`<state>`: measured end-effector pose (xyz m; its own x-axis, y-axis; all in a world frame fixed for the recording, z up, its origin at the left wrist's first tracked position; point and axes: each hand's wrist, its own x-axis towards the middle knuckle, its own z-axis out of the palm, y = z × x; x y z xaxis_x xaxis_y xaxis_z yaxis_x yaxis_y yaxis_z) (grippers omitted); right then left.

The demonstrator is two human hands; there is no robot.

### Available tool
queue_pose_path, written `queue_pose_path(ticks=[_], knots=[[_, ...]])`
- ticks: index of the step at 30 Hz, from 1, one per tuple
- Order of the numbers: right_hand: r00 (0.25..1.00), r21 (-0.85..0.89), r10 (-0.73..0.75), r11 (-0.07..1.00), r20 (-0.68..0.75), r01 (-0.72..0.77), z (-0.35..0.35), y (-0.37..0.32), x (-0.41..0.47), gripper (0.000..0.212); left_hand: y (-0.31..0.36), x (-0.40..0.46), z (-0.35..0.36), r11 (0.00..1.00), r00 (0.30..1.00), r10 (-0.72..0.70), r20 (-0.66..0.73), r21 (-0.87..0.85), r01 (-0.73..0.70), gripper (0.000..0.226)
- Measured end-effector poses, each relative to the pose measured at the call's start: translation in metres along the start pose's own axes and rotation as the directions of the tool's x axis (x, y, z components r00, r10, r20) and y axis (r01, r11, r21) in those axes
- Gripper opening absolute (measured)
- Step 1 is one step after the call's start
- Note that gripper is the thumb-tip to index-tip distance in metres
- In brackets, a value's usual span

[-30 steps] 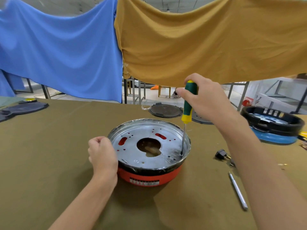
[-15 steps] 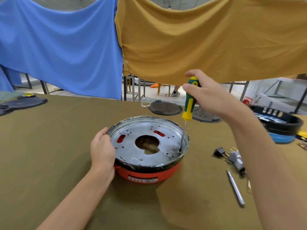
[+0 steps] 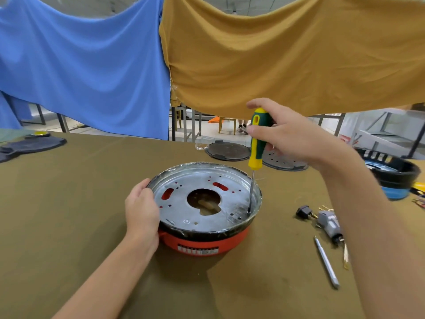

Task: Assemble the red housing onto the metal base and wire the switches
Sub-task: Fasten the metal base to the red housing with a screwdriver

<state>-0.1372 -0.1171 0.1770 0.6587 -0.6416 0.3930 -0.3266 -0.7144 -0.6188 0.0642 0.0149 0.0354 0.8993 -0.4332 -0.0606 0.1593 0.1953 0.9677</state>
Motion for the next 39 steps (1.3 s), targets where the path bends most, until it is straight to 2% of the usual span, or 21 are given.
queue_pose_path(ticks=[2,5,7,9,11,12,13,15,19,21,25,26,29,33,35,39], knots=[[0.996,-0.07,-0.02,0.997,-0.09,0.014,0.001,0.001,0.002,0.023,-0.001,0.001,0.0,1.0,1.0,-0.002,-0.005,-0.001,0.002,0.052],[0.955,-0.306,0.003,0.947,-0.297,-0.098,0.015,-0.002,0.004,0.037,-0.001,-0.001,0.0,1.0,1.0,0.004,-0.002,-0.001,-0.004,0.053],[0.941,-0.372,-0.023,0.921,-0.339,-0.111,0.023,-0.006,0.003,0.043,0.0,-0.002,-0.001,1.0,1.0,0.004,-0.001,0.004,-0.004,0.053],[0.97,-0.27,-0.019,0.962,-0.244,-0.048,0.023,-0.007,0.003,0.041,0.001,-0.003,-0.001,1.0,1.0,0.0,-0.001,0.009,0.0,0.053],[0.996,-0.033,0.024,0.999,-0.08,-0.027,0.015,-0.006,0.0,0.035,0.001,-0.004,-0.002,1.0,1.0,0.001,0.004,0.003,-0.001,0.052],[0.999,0.049,0.034,0.998,-0.034,-0.033,0.01,-0.006,-0.001,0.031,0.001,-0.004,-0.002,1.0,1.0,0.003,0.006,0.0,-0.003,0.051],[0.999,0.061,0.028,0.998,-0.036,-0.026,0.007,-0.006,-0.001,0.026,0.001,-0.004,-0.001,1.0,1.0,0.005,0.006,-0.001,-0.005,0.051],[0.991,-0.023,0.008,1.0,-0.131,-0.011,0.008,-0.003,0.002,0.019,0.0,-0.002,-0.001,1.0,1.0,0.004,0.002,0.005,-0.004,0.051],[0.938,-0.248,-0.022,0.966,-0.346,-0.069,0.023,-0.003,0.006,0.025,0.0,-0.003,-0.002,1.0,1.0,-0.003,0.003,0.008,0.003,0.051],[0.949,-0.209,-0.036,0.977,-0.312,-0.032,0.026,-0.001,0.006,0.025,0.001,-0.004,-0.002,1.0,1.0,0.0,0.008,0.01,0.0,0.051],[0.996,0.056,0.027,0.998,-0.088,-0.022,0.016,-0.001,0.003,0.023,0.0,0.0,-0.002,1.0,1.0,0.003,0.009,0.025,-0.004,0.049],[0.995,0.057,0.023,0.998,-0.095,-0.017,0.014,-0.001,0.003,0.022,-0.001,0.0,-0.002,0.999,1.0,0.005,0.012,0.034,-0.006,0.049],[0.967,-0.094,-0.011,0.995,-0.256,-0.013,0.02,0.001,0.005,0.02,-0.002,0.001,-0.002,0.997,1.0,0.016,0.024,0.069,-0.018,0.049],[0.919,-0.236,-0.02,0.968,-0.395,-0.081,0.033,-0.002,0.005,0.031,-0.003,0.004,-0.002,0.995,0.999,0.021,0.027,0.097,-0.024,0.05],[0.916,-0.233,-0.017,0.969,-0.402,-0.084,0.033,-0.002,0.005,0.033,-0.002,0.003,-0.002,0.995,0.999,0.021,0.028,0.1,-0.024,0.051],[0.959,-0.102,-0.013,0.995,-0.282,-0.017,0.026,-0.002,0.003,0.024,-0.001,0.002,-0.003,0.996,0.999,0.02,0.039,0.09,-0.024,0.053]])
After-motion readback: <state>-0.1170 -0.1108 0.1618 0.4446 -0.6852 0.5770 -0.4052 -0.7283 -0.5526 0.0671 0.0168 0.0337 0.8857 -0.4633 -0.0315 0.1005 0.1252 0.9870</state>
